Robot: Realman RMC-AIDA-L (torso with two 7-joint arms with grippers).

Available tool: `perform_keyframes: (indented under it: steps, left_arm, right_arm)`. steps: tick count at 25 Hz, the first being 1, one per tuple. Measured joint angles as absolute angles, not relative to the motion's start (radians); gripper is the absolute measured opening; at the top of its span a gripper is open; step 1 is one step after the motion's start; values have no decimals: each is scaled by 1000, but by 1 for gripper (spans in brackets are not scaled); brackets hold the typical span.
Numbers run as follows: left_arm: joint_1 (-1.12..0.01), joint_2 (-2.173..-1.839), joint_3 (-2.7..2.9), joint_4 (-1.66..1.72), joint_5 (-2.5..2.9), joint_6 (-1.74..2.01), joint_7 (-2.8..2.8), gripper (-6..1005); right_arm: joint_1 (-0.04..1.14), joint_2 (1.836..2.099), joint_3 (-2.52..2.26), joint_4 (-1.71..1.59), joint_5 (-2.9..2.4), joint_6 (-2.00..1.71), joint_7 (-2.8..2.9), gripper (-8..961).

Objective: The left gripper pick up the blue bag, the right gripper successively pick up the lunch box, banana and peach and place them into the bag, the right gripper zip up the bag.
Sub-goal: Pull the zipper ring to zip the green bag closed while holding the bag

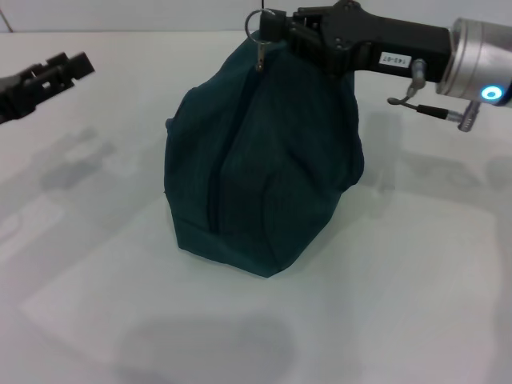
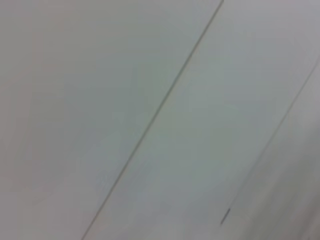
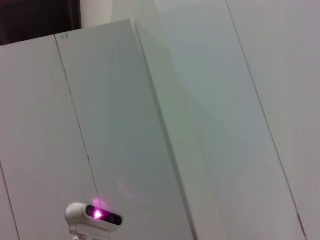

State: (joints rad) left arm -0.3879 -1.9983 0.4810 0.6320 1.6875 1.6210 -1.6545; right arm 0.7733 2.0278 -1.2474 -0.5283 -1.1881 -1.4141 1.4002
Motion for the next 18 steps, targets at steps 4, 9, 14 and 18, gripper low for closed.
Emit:
perform_keyframes:
  steps: [4, 9, 14, 18]
  left_arm:
    - [-384, -1998, 480, 632, 1659, 1623, -1650, 773]
    - [-396, -2001, 481, 632, 1657, 1671, -1649, 775]
    - [-417, -2003, 499, 644, 1665, 1752, -1648, 777]
    - [-422, -2008, 578, 675, 1669, 1772, -1637, 778]
  right_arm:
    - [787, 2028, -1302, -517, -1135, -1375, 1370, 5]
    - [807, 2028, -1365, -517, -1090, -1330, 1365, 5]
    - [826, 2028, -1466, -517, -1004, -1262, 1342, 5]
    - [834, 2028, -1500, -517, -980, -1233, 1341, 5]
